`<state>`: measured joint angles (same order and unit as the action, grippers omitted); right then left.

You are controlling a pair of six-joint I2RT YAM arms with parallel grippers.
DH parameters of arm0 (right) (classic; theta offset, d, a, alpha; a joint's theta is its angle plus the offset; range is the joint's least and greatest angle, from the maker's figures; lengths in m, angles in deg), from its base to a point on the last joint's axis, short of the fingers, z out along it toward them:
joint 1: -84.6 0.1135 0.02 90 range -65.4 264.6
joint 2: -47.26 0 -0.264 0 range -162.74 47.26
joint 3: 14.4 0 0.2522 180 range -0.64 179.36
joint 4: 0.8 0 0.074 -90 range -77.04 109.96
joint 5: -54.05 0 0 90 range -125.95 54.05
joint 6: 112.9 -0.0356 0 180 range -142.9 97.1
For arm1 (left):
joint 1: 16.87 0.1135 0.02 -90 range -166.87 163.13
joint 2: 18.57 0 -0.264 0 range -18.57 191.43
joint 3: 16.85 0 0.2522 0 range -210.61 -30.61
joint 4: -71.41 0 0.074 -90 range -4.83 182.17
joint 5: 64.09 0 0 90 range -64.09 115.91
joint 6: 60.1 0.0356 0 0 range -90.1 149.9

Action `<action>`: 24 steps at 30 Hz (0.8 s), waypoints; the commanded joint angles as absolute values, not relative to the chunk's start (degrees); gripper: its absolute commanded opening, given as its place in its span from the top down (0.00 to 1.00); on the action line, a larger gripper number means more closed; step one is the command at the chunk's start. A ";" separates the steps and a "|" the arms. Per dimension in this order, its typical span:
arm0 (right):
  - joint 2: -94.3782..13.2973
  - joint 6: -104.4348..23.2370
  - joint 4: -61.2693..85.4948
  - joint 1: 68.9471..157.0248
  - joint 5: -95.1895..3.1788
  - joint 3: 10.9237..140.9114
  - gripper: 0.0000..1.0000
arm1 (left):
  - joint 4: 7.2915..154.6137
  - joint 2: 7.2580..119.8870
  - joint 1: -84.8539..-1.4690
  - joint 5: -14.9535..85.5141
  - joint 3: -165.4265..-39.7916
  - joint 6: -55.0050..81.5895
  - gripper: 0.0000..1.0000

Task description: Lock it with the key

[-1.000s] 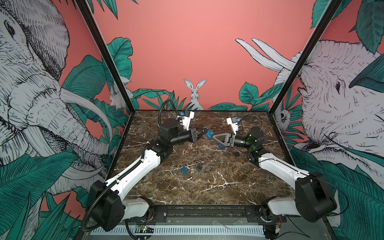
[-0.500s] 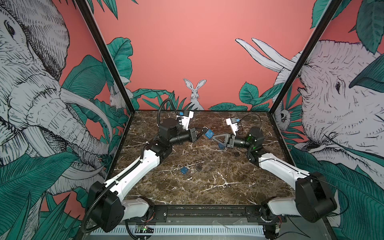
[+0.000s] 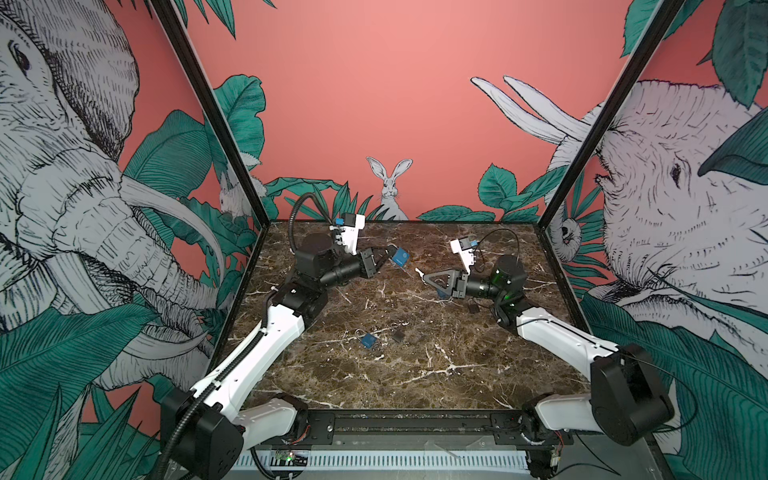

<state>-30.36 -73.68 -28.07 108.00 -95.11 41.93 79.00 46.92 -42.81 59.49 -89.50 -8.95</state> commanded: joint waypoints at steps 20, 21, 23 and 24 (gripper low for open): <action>-18.54 -53.94 16.27 102.62 -70.44 55.54 1.00 | 87.33 55.31 -52.03 61.84 -88.19 -4.26 1.00; -18.32 -53.92 16.67 102.57 -70.06 55.91 1.00 | 86.80 56.69 -53.07 61.68 -87.94 -4.89 1.00; -17.94 -53.61 18.37 102.32 -68.73 56.76 1.00 | 85.42 59.02 -54.19 61.74 -87.54 -6.03 1.00; -17.87 -53.27 19.46 102.23 -68.12 57.22 1.00 | 85.40 60.23 -54.63 61.56 -87.55 -6.33 1.00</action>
